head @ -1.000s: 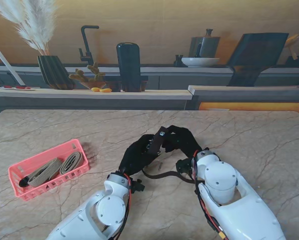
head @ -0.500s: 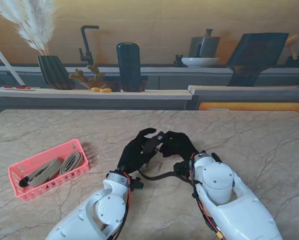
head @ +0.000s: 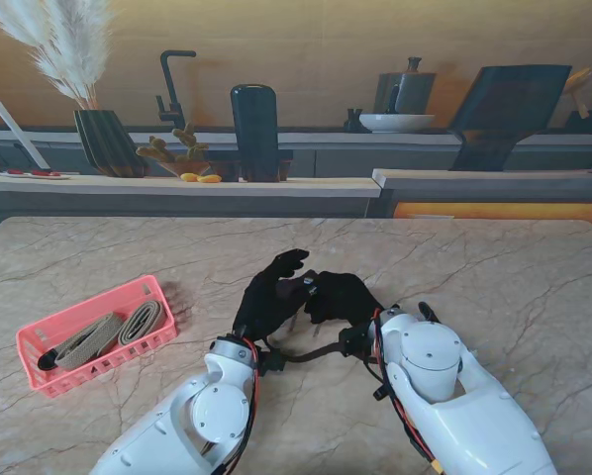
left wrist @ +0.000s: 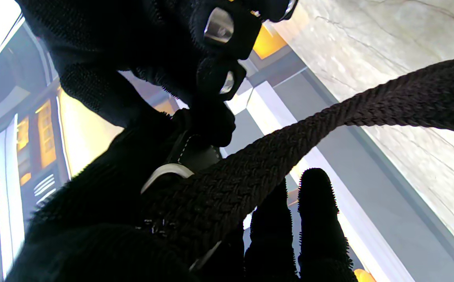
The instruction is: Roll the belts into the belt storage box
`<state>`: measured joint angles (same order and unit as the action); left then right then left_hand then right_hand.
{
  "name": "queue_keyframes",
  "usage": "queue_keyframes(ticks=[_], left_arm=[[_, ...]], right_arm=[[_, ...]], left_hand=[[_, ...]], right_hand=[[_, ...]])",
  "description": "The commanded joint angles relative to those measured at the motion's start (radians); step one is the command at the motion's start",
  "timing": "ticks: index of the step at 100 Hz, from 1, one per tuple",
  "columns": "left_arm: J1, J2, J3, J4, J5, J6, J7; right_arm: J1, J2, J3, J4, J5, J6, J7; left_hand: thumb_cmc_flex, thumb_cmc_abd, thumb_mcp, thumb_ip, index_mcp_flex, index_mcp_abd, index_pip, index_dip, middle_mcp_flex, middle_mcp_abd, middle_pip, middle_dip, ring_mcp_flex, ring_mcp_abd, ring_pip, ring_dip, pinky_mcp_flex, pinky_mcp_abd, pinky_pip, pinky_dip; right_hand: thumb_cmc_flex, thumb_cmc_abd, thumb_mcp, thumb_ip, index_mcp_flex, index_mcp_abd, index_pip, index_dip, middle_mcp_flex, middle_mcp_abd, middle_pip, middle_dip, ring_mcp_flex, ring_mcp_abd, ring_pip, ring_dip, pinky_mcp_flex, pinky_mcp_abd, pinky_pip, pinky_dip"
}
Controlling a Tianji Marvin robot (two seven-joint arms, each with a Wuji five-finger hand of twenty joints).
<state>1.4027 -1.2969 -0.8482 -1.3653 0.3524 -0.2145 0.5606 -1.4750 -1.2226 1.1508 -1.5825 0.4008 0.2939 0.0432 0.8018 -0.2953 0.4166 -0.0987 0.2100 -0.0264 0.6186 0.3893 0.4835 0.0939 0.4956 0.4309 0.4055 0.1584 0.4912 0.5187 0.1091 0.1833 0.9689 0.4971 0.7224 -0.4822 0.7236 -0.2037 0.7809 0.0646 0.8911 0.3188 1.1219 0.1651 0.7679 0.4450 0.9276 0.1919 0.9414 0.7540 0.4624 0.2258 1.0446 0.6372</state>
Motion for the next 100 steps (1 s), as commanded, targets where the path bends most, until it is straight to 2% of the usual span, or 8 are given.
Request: queue_keyframes(ticks=[1, 3, 7, 13, 34, 54, 72, 100], left_arm=[[0.005, -0.018, 0.000, -0.016, -0.026, -0.011, 0.002], [0.006, -0.019, -0.001, -0.019, -0.034, -0.013, 0.002], [0.010, -0.022, -0.002, -0.026, -0.049, -0.018, 0.002], [0.014, -0.026, -0.002, -0.033, -0.067, -0.026, 0.004], [0.023, -0.044, 0.006, -0.050, -0.164, -0.039, -0.005], [0.040, -0.064, 0.009, -0.080, -0.299, -0.038, -0.013], [0.076, -0.060, -0.010, -0.142, -0.411, -0.036, -0.049], [0.122, -0.039, -0.047, -0.221, -0.471, -0.030, -0.091]], right_arm=[[-0.004, -0.006, -0.017, 0.001, 0.010, 0.006, 0.015], [-0.004, -0.006, -0.017, 0.002, 0.012, 0.008, 0.018], [-0.001, -0.006, -0.018, 0.006, 0.017, 0.010, 0.021], [0.003, -0.008, -0.019, 0.011, 0.024, 0.014, 0.022], [0.012, -0.014, -0.021, 0.026, 0.055, 0.026, 0.020], [0.018, -0.017, -0.026, 0.031, 0.069, 0.026, 0.022], [0.026, -0.016, -0.033, 0.041, 0.060, 0.019, 0.026], [0.034, 0.009, -0.051, 0.059, -0.100, -0.048, 0.052]], left_hand=[[0.139, 0.209, -0.084, 0.021, 0.017, -0.026, 0.021, 0.014, 0.004, -0.005, -0.033, -0.039, -0.018, -0.049, -0.024, -0.065, -0.007, -0.058, -0.028, -0.022], [0.165, 0.225, -0.101, 0.019, 0.020, -0.024, 0.025, 0.016, 0.011, -0.006, -0.034, -0.044, -0.015, -0.051, -0.027, -0.074, -0.005, -0.060, -0.030, -0.024], [0.379, 0.301, -0.393, 0.018, 0.018, -0.006, 0.040, -0.006, 0.023, -0.008, -0.031, -0.054, -0.006, -0.056, -0.021, -0.097, -0.001, -0.067, -0.031, -0.025], [0.460, 0.316, -0.459, 0.002, 0.034, 0.004, 0.066, -0.007, 0.060, -0.018, -0.031, -0.062, 0.022, -0.060, -0.022, -0.111, 0.015, -0.067, -0.036, -0.028], [0.489, 0.238, -0.471, 0.001, 0.155, -0.037, 0.217, 0.070, 0.184, -0.045, -0.011, -0.055, 0.083, -0.067, -0.015, -0.125, 0.024, -0.020, -0.044, -0.032], [0.489, 0.187, -0.432, 0.011, 0.275, -0.089, 0.315, 0.104, 0.401, -0.064, -0.005, 0.080, 0.161, -0.077, -0.006, -0.116, 0.033, -0.001, -0.042, -0.029], [0.489, 0.203, -0.437, 0.008, 0.290, -0.066, 0.312, 0.086, 0.463, -0.055, 0.019, 0.071, 0.215, -0.071, 0.006, -0.117, 0.035, 0.000, -0.050, -0.033], [0.483, 0.250, -0.467, 0.006, 0.256, -0.040, 0.311, 0.094, 0.521, -0.044, 0.265, 0.143, 0.305, -0.002, 0.120, -0.052, 0.065, 0.004, -0.032, -0.025]], right_hand=[[0.081, 0.006, 0.121, 0.032, 0.055, -0.141, 0.066, 0.007, -0.007, 0.056, 0.033, 0.007, -0.006, -0.014, 0.033, 0.008, -0.009, -0.003, 0.038, 0.004], [0.080, 0.006, 0.120, 0.032, 0.055, -0.141, 0.066, 0.007, -0.007, 0.056, 0.033, 0.007, -0.006, -0.014, 0.032, 0.008, -0.009, -0.002, 0.038, 0.004], [0.078, 0.008, 0.119, 0.031, 0.053, -0.142, 0.065, 0.007, -0.008, 0.055, 0.031, 0.006, -0.008, -0.014, 0.031, 0.007, -0.009, -0.002, 0.038, 0.004], [0.077, 0.010, 0.116, 0.031, 0.050, -0.143, 0.063, 0.006, -0.010, 0.054, 0.029, 0.005, -0.010, -0.016, 0.028, 0.005, -0.011, -0.003, 0.036, 0.003], [0.076, 0.016, 0.108, 0.032, 0.045, -0.144, 0.059, 0.006, -0.016, 0.051, 0.020, 0.001, -0.018, -0.016, 0.018, 0.001, -0.016, -0.004, 0.032, 0.000], [0.073, 0.023, 0.098, 0.033, 0.039, -0.146, 0.056, 0.007, -0.019, 0.048, 0.015, -0.002, -0.023, -0.018, 0.013, -0.001, -0.020, -0.006, 0.030, -0.001], [0.050, 0.060, -0.012, 0.049, 0.031, -0.137, 0.049, 0.008, -0.030, 0.052, 0.004, -0.012, -0.041, -0.008, 0.002, -0.004, -0.037, 0.000, 0.023, -0.002], [-0.071, 0.069, -0.121, 0.091, 0.014, -0.082, -0.075, 0.043, -0.105, 0.074, -0.043, -0.032, -0.097, 0.021, -0.072, -0.029, -0.074, 0.027, -0.013, -0.006]])
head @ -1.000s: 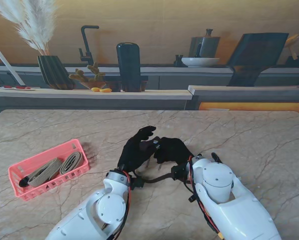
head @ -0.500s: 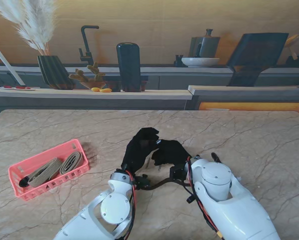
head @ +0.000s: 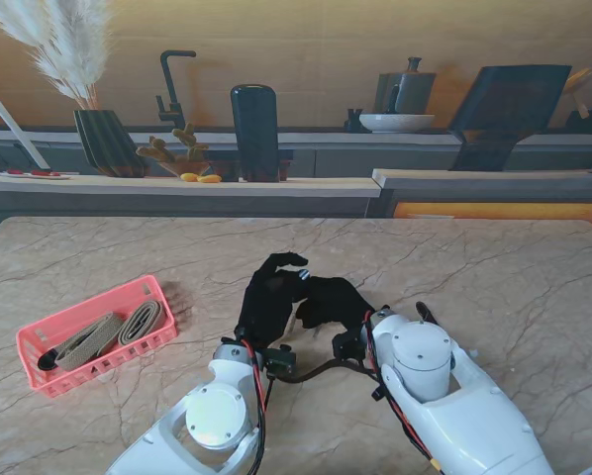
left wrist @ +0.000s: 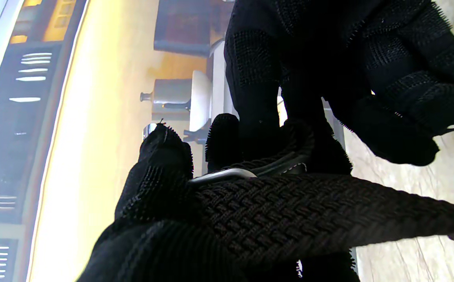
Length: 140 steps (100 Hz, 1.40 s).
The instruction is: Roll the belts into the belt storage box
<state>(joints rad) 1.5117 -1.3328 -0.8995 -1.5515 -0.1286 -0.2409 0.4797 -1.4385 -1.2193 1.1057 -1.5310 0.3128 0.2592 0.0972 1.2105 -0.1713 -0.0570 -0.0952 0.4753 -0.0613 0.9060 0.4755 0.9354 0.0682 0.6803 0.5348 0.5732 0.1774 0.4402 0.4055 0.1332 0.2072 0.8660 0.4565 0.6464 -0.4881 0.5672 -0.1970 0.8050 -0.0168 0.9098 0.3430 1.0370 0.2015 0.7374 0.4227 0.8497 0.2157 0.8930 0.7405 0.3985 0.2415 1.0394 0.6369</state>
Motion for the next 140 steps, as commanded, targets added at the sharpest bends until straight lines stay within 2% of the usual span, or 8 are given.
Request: queue_keyframes(ticks=[1, 7, 28, 43, 56, 72, 96, 140], left_arm=[[0.014, -0.003, 0.003, -0.036, 0.011, -0.003, -0.011], [0.017, -0.001, -0.003, -0.042, 0.018, -0.002, -0.008], [0.020, -0.002, -0.022, -0.049, 0.043, 0.008, 0.016], [0.012, -0.008, -0.025, -0.048, 0.027, 0.030, 0.031], [-0.004, -0.014, -0.024, -0.039, 0.012, 0.065, 0.034], [-0.029, -0.020, -0.017, -0.019, 0.010, 0.090, 0.039], [-0.054, -0.026, -0.006, 0.012, 0.023, 0.109, 0.042], [-0.073, -0.030, 0.009, 0.036, 0.026, 0.109, 0.034]], right_arm=[[-0.002, 0.007, -0.006, 0.008, -0.022, -0.017, -0.002], [-0.003, 0.014, -0.008, 0.009, -0.080, -0.040, -0.007], [-0.024, 0.031, 0.003, 0.002, -0.243, -0.126, -0.047], [-0.041, 0.040, 0.013, 0.008, -0.351, -0.232, -0.085], [-0.047, 0.052, 0.015, 0.028, -0.457, -0.364, -0.111], [-0.035, 0.055, -0.006, 0.061, -0.616, -0.487, -0.198], [-0.001, 0.037, -0.065, 0.111, -0.811, -0.557, -0.390], [0.056, 0.032, -0.136, 0.153, -0.881, -0.597, -0.439]], left_hand=[[0.072, 0.128, 0.006, 0.003, -0.011, -0.002, 0.021, 0.008, 0.069, -0.019, 0.095, 0.047, 0.142, -0.016, 0.182, 0.069, 0.046, -0.023, 0.076, 0.017], [0.066, 0.132, 0.006, 0.004, -0.014, 0.005, 0.017, 0.007, 0.073, -0.016, 0.139, 0.072, 0.157, -0.002, 0.220, 0.094, 0.067, -0.023, 0.093, 0.024], [0.048, 0.137, 0.005, 0.006, -0.016, 0.015, 0.011, 0.000, 0.077, -0.019, 0.196, 0.101, 0.168, -0.004, 0.259, 0.124, 0.083, -0.015, 0.113, 0.032], [0.046, 0.141, 0.008, 0.006, -0.025, 0.017, 0.010, -0.001, 0.057, -0.026, 0.194, 0.101, 0.146, -0.012, 0.249, 0.129, 0.080, -0.016, 0.116, 0.034], [0.052, 0.139, 0.010, 0.007, -0.023, 0.030, 0.000, -0.012, 0.059, -0.027, 0.130, 0.064, 0.136, -0.014, 0.217, 0.122, 0.071, -0.015, 0.114, 0.034], [0.072, 0.130, 0.015, 0.012, -0.011, 0.045, 0.004, -0.005, 0.003, -0.002, -0.035, -0.025, 0.078, -0.014, 0.153, 0.098, 0.042, -0.010, 0.101, 0.030], [0.075, 0.133, 0.013, 0.009, -0.007, 0.037, -0.002, 0.003, -0.172, 0.021, -0.231, -0.134, -0.090, -0.037, 0.043, 0.053, -0.048, -0.020, 0.040, 0.007], [0.051, 0.160, 0.002, 0.002, -0.045, 0.006, 0.051, 0.096, -0.288, 0.001, -0.242, -0.145, -0.184, -0.068, 0.007, 0.050, -0.119, -0.040, -0.017, -0.022]], right_hand=[[-0.002, 0.076, 0.034, 0.085, -0.008, 0.001, -0.104, 0.025, -0.023, 0.037, -0.014, -0.010, -0.021, -0.002, -0.027, -0.016, -0.011, 0.011, -0.009, -0.005], [-0.030, 0.080, 0.028, 0.088, 0.004, 0.013, -0.174, 0.080, -0.039, 0.042, -0.022, -0.012, -0.030, 0.001, -0.035, -0.017, -0.015, 0.015, -0.013, -0.003], [-0.041, 0.078, 0.018, 0.100, -0.015, 0.007, -0.225, 0.095, -0.081, 0.040, -0.046, -0.020, -0.048, 0.002, -0.065, -0.029, -0.020, 0.016, -0.020, -0.004], [0.004, 0.031, 0.050, 0.095, -0.111, -0.037, -0.237, 0.121, -0.168, 0.015, -0.100, -0.035, -0.080, -0.027, -0.122, -0.050, -0.027, 0.002, -0.048, -0.014], [-0.045, -0.036, 0.188, 0.131, -0.209, -0.056, -0.361, 0.213, -0.304, -0.016, -0.162, -0.043, -0.139, -0.069, -0.198, -0.071, -0.040, -0.024, -0.103, -0.011], [-0.149, -0.122, 0.235, 0.122, -0.297, -0.028, -0.396, 0.220, -0.407, -0.025, -0.189, -0.050, -0.189, -0.091, -0.236, -0.085, -0.054, -0.031, -0.140, -0.005], [-0.240, -0.090, 0.207, 0.118, -0.325, 0.000, -0.405, 0.215, -0.470, -0.011, -0.174, -0.047, -0.230, -0.099, -0.231, -0.087, -0.070, -0.029, -0.141, 0.008], [-0.191, -0.023, 0.145, 0.131, -0.251, 0.026, -0.415, 0.205, -0.456, 0.004, -0.150, -0.059, -0.242, -0.079, -0.213, -0.104, -0.094, -0.018, -0.119, 0.007]])
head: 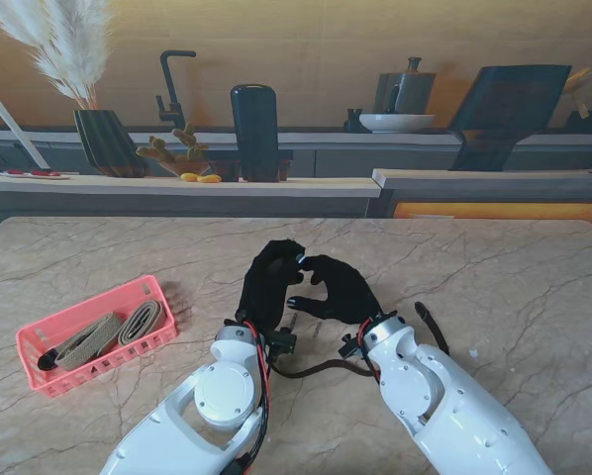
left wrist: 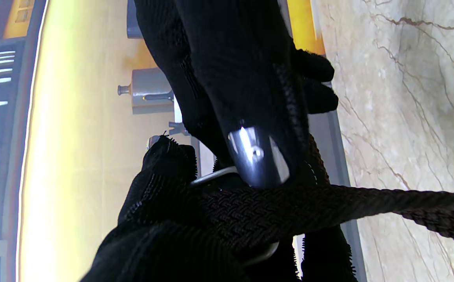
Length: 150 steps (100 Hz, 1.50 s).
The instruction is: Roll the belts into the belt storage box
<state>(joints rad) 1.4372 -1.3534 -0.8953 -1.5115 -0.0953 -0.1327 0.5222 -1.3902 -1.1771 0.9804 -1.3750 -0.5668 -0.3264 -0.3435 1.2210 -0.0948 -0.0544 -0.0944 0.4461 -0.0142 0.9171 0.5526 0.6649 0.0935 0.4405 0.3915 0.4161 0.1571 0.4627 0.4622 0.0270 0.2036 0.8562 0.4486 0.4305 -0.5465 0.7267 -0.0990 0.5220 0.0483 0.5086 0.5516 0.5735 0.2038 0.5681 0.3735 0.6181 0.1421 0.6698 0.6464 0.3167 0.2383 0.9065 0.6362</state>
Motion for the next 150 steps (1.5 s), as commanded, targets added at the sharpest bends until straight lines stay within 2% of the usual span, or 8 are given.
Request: queue_keyframes(ticks=[1, 40, 58, 90, 97, 106, 127, 150], left_arm=[[0.002, -0.009, 0.005, -0.004, -0.008, 0.000, -0.009], [-0.006, -0.015, 0.013, -0.004, -0.025, -0.006, -0.005], [-0.007, -0.016, 0.014, -0.008, -0.034, -0.007, -0.006], [-0.006, -0.010, 0.008, -0.016, -0.039, -0.001, -0.022], [-0.005, -0.005, 0.003, -0.018, -0.031, -0.002, -0.030], [-0.001, 0.007, -0.008, -0.026, -0.020, 0.007, -0.058], [0.010, 0.036, -0.031, -0.042, 0.001, 0.005, -0.126], [0.023, 0.052, -0.056, -0.050, 0.029, -0.020, -0.150]], right_arm=[[0.009, -0.010, -0.012, -0.002, 0.000, -0.012, 0.002], [0.043, -0.015, -0.067, 0.022, 0.029, -0.043, 0.031], [0.052, -0.018, -0.087, 0.027, 0.041, -0.031, 0.038], [0.036, -0.006, -0.072, -0.010, 0.085, -0.001, 0.115], [0.026, 0.004, -0.055, -0.028, 0.090, -0.003, 0.151], [0.016, 0.016, -0.034, -0.046, 0.096, -0.015, 0.190], [-0.014, 0.027, 0.019, -0.090, 0.147, -0.004, 0.249], [-0.045, 0.030, 0.077, -0.141, 0.254, 0.086, 0.314]], left_hand=[[0.039, 0.085, -0.001, 0.001, -0.016, -0.042, 0.041, 0.020, -0.018, -0.026, -0.003, -0.002, -0.027, -0.050, -0.016, -0.007, -0.013, -0.036, -0.008, -0.015], [0.016, 0.106, -0.002, -0.001, -0.055, -0.041, 0.073, 0.101, -0.042, -0.029, 0.001, 0.013, -0.042, -0.057, -0.027, 0.001, -0.027, -0.034, -0.021, -0.009], [0.017, 0.109, -0.003, -0.002, -0.059, -0.038, 0.072, 0.116, -0.041, -0.033, 0.006, 0.018, -0.037, -0.056, -0.024, 0.006, -0.025, -0.034, -0.020, -0.003], [0.003, 0.080, -0.002, 0.006, -0.029, -0.052, 0.034, 0.097, -0.010, -0.021, 0.008, 0.026, -0.014, -0.037, -0.015, 0.016, -0.010, -0.018, -0.011, 0.012], [-0.080, 0.002, 0.039, 0.042, -0.022, -0.048, -0.015, 0.078, -0.014, -0.015, -0.007, 0.029, -0.015, -0.030, -0.022, 0.019, -0.008, -0.006, -0.013, 0.019], [-0.180, -0.098, 0.068, 0.051, -0.031, -0.017, -0.147, 0.057, -0.038, -0.001, -0.040, 0.020, -0.022, -0.010, -0.042, 0.015, -0.008, 0.014, -0.027, 0.020], [-0.374, -0.148, 0.056, 0.069, -0.084, 0.027, -0.385, -0.031, -0.106, 0.026, -0.110, 0.001, -0.047, 0.015, -0.094, 0.005, -0.026, 0.042, -0.085, 0.017], [-0.414, -0.144, 0.069, 0.070, -0.076, 0.024, -0.431, -0.053, -0.107, 0.030, -0.136, -0.005, -0.034, 0.020, -0.118, 0.003, -0.025, 0.051, -0.113, 0.018]], right_hand=[[0.026, 0.037, -0.015, 0.033, 0.033, -0.039, -0.014, -0.004, 0.008, 0.001, 0.019, -0.010, -0.009, -0.005, 0.010, -0.010, -0.013, -0.014, 0.014, 0.008], [0.122, 0.149, -0.054, 0.034, 0.147, -0.049, 0.031, 0.004, 0.128, -0.011, 0.034, -0.008, 0.058, -0.004, 0.023, -0.011, 0.013, -0.001, 0.026, -0.005], [0.323, 0.246, -0.140, -0.009, 0.131, -0.069, 0.305, -0.215, 0.224, -0.014, 0.061, -0.005, 0.108, 0.000, 0.041, -0.008, 0.035, 0.005, 0.051, -0.021], [0.407, 0.281, -0.130, -0.030, 0.202, -0.095, 0.379, -0.267, 0.340, -0.036, 0.041, -0.017, 0.167, 0.000, 0.026, -0.017, 0.055, 0.019, 0.053, -0.030], [0.408, 0.301, -0.146, -0.033, 0.205, -0.099, 0.371, -0.266, 0.347, -0.042, 0.027, -0.018, 0.167, -0.002, 0.010, -0.022, 0.051, 0.020, 0.044, -0.033], [0.409, 0.334, -0.191, -0.026, 0.210, -0.104, 0.350, -0.260, 0.357, -0.049, 0.010, -0.017, 0.164, -0.009, -0.018, -0.026, 0.044, 0.021, 0.024, -0.032], [0.410, 0.367, -0.245, -0.020, 0.245, -0.110, 0.335, -0.245, 0.406, -0.060, 0.001, -0.011, 0.184, -0.016, -0.034, -0.026, 0.049, 0.021, 0.005, -0.023], [0.400, 0.362, -0.261, -0.010, 0.271, -0.127, 0.332, -0.232, 0.440, -0.063, -0.007, -0.009, 0.190, -0.021, -0.041, -0.023, 0.046, 0.014, -0.002, -0.014]])
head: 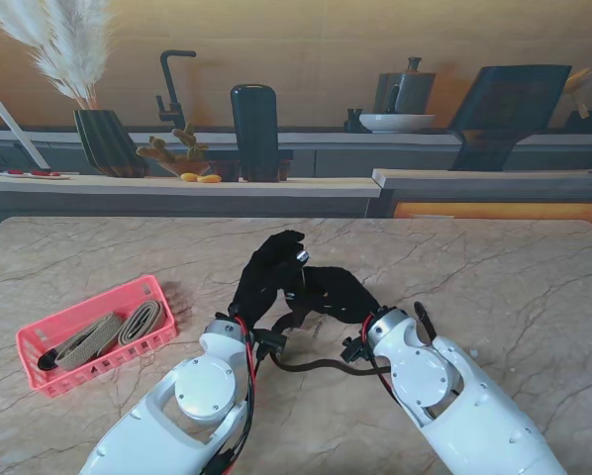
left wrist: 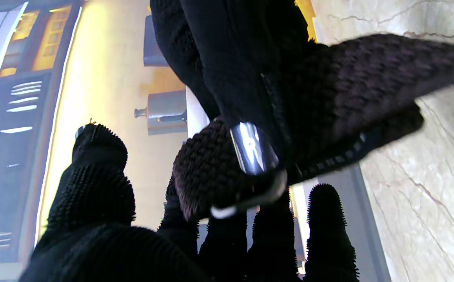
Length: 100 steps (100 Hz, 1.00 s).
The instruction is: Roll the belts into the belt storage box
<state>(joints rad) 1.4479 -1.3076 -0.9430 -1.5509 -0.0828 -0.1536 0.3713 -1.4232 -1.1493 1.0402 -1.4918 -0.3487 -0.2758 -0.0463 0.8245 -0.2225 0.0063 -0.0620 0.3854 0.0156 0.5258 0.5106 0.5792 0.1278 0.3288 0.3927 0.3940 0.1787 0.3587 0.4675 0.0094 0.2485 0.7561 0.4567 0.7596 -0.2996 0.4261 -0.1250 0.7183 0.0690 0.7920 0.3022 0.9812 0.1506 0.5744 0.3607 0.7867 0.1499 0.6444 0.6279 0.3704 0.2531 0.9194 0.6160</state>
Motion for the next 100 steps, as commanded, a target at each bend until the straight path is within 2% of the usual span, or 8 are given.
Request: queue_keyframes(ticks=[1, 21, 35, 45, 52, 59, 74, 100], left_arm=[[0.013, 0.007, -0.010, -0.011, 0.020, 0.000, 0.001], [0.017, 0.015, -0.033, 0.009, 0.119, -0.009, 0.025], [-0.006, 0.027, -0.038, 0.067, 0.304, -0.024, 0.071], [-0.030, 0.044, -0.039, 0.111, 0.447, -0.039, 0.098], [-0.048, 0.058, -0.037, 0.140, 0.540, -0.047, 0.117], [-0.065, 0.069, -0.032, 0.164, 0.616, -0.050, 0.135], [-0.115, 0.084, 0.007, 0.230, 0.773, -0.059, 0.228], [-0.190, 0.103, 0.085, 0.295, 0.907, -0.076, 0.296]], right_arm=[[-0.013, 0.002, 0.020, -0.027, 0.044, 0.042, 0.021], [-0.029, 0.003, 0.076, -0.074, 0.220, 0.183, 0.121], [-0.037, 0.007, 0.117, -0.102, 0.377, 0.292, 0.220], [-0.040, 0.007, 0.142, -0.110, 0.480, 0.360, 0.276], [-0.040, 0.007, 0.155, -0.111, 0.538, 0.396, 0.311], [-0.037, 0.009, 0.163, -0.105, 0.582, 0.416, 0.346], [-0.033, 0.007, 0.169, -0.098, 0.661, 0.458, 0.388], [-0.020, 0.005, 0.154, -0.085, 0.719, 0.496, 0.424]], left_hand=[[-0.019, -0.011, 0.009, 0.038, -0.016, -0.007, -0.040, -0.012, -0.022, -0.005, -0.025, -0.006, -0.012, -0.003, -0.014, -0.002, -0.007, 0.006, -0.014, 0.011], [0.051, 0.092, 0.050, 0.027, -0.022, -0.071, -0.025, 0.002, -0.021, -0.018, -0.014, 0.004, -0.008, -0.020, -0.007, 0.014, 0.009, -0.017, -0.009, 0.034], [0.177, 0.148, 0.072, 0.005, -0.042, -0.117, 0.015, 0.034, -0.040, -0.039, 0.008, 0.006, -0.009, -0.038, 0.014, 0.023, 0.025, -0.042, 0.015, 0.047], [0.219, 0.170, 0.108, 0.014, -0.079, -0.158, 0.014, 0.024, -0.074, -0.055, 0.026, 0.006, -0.019, -0.050, 0.032, 0.026, 0.024, -0.059, 0.033, 0.044], [0.073, 0.086, 0.416, 0.021, -0.128, -0.206, 0.015, -0.034, -0.115, -0.058, 0.034, -0.007, -0.036, -0.053, 0.043, 0.020, 0.020, -0.064, 0.054, 0.018], [0.040, 0.018, 0.519, 0.020, -0.192, -0.248, -0.014, -0.068, -0.162, -0.064, 0.044, -0.007, -0.052, -0.054, 0.055, 0.023, 0.014, -0.068, 0.061, 0.013], [-0.050, -0.105, 0.532, 0.013, -0.229, -0.277, -0.253, -0.283, -0.286, -0.063, 0.080, -0.003, -0.108, -0.048, 0.101, 0.040, -0.019, -0.070, 0.106, 0.010], [-0.048, -0.144, 0.549, 0.013, -0.225, -0.303, -0.399, -0.329, -0.359, -0.059, 0.104, -0.017, -0.159, -0.043, 0.140, 0.035, -0.057, -0.068, 0.143, 0.000]], right_hand=[[0.071, 0.115, 0.040, 0.016, 0.075, -0.149, 0.049, 0.018, 0.033, -0.009, -0.014, 0.004, 0.020, -0.028, -0.015, -0.004, -0.009, -0.001, -0.015, 0.006], [0.068, 0.105, 0.057, 0.026, 0.092, -0.140, 0.055, 0.068, 0.032, 0.008, 0.026, 0.046, 0.011, -0.008, 0.039, 0.038, -0.009, -0.009, -0.009, 0.034], [0.064, 0.100, 0.087, 0.035, 0.103, -0.121, 0.057, 0.117, 0.023, 0.031, 0.081, 0.077, -0.003, 0.008, 0.104, 0.080, -0.013, -0.022, 0.006, 0.058], [0.063, 0.094, 0.110, 0.039, 0.105, -0.100, 0.057, 0.146, 0.013, 0.054, 0.119, 0.092, -0.006, 0.027, 0.156, 0.110, -0.013, -0.027, 0.022, 0.074], [0.060, 0.091, 0.124, 0.039, 0.106, -0.089, 0.057, 0.167, 0.006, 0.070, 0.151, 0.104, -0.009, 0.038, 0.196, 0.132, -0.013, -0.029, 0.032, 0.086], [0.058, 0.090, 0.134, 0.042, 0.107, -0.081, 0.059, 0.183, 0.002, 0.082, 0.180, 0.115, -0.007, 0.043, 0.231, 0.152, -0.008, -0.033, 0.047, 0.096], [0.056, 0.082, 0.148, 0.047, 0.117, -0.064, 0.059, 0.199, 0.007, 0.097, 0.210, 0.126, 0.006, 0.057, 0.265, 0.169, 0.007, -0.030, 0.076, 0.110], [0.047, 0.074, 0.169, 0.052, 0.131, -0.049, 0.057, 0.208, 0.021, 0.109, 0.233, 0.130, 0.033, 0.069, 0.288, 0.174, 0.025, -0.023, 0.124, 0.125]])
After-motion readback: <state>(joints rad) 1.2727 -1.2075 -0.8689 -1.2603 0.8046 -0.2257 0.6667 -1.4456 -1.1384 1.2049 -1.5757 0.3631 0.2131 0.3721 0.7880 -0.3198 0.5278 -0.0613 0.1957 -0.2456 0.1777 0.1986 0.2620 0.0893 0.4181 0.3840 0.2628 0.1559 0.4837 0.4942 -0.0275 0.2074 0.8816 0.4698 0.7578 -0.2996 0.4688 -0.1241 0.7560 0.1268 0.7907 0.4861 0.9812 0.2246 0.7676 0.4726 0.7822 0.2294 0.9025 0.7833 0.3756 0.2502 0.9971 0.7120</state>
